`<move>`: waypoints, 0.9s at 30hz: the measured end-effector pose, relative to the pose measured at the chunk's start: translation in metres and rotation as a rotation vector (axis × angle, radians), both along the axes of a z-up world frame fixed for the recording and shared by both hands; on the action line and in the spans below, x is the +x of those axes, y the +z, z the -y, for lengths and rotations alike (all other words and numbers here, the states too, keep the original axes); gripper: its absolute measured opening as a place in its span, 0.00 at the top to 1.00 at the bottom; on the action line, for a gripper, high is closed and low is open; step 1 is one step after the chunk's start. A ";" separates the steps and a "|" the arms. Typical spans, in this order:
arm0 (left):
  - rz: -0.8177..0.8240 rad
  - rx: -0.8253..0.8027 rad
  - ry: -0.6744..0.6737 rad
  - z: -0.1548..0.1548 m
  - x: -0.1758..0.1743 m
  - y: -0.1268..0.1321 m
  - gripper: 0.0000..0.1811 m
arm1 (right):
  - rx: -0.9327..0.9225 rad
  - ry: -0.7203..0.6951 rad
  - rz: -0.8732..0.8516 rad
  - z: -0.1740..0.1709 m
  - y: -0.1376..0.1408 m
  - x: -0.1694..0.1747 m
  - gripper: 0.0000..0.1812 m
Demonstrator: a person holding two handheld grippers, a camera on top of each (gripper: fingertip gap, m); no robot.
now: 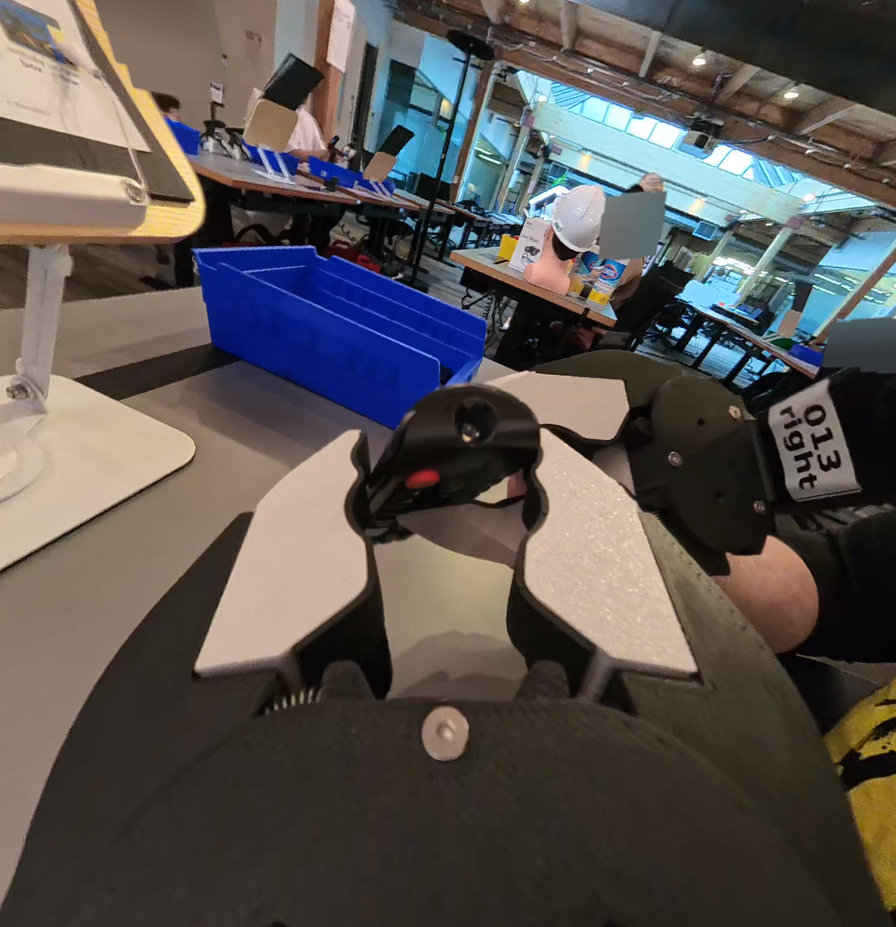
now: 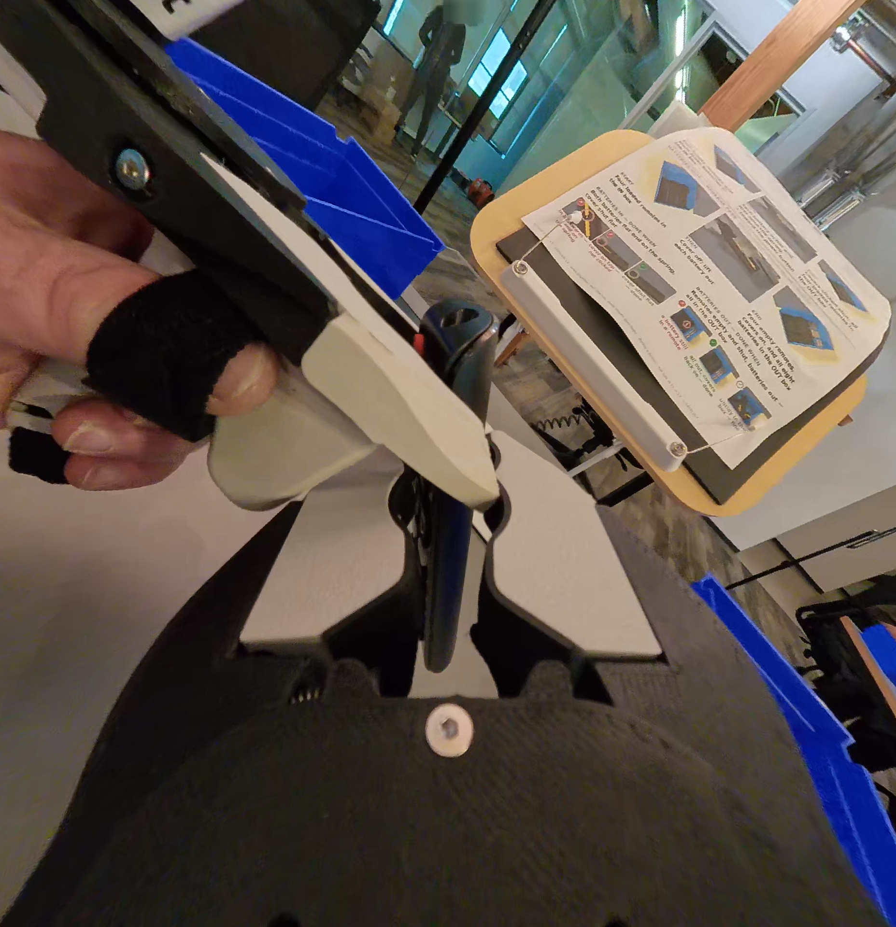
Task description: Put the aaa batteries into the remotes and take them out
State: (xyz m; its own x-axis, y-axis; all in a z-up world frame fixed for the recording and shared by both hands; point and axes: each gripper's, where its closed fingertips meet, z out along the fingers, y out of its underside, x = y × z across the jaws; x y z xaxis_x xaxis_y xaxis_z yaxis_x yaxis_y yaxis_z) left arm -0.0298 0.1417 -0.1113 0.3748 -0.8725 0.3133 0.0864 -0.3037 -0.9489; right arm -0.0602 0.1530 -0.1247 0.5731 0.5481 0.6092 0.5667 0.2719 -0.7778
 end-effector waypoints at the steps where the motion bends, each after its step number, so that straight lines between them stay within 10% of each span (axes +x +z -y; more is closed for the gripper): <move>1: 0.004 -0.019 -0.016 0.000 0.000 -0.002 0.68 | -0.015 0.011 -0.008 0.001 -0.001 -0.001 0.87; 27: 0.226 -0.058 -0.381 0.010 -0.028 0.007 0.72 | -0.785 0.448 -0.175 0.034 -0.072 -0.026 0.64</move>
State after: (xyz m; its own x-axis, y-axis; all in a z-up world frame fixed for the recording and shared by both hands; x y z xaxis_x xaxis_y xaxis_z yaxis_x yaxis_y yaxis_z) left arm -0.0583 0.1316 -0.1042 -0.0537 -0.9138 0.4025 0.1609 -0.4057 -0.8997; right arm -0.0860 0.1189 -0.1965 0.2564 0.9606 -0.1070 0.3931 -0.2048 -0.8964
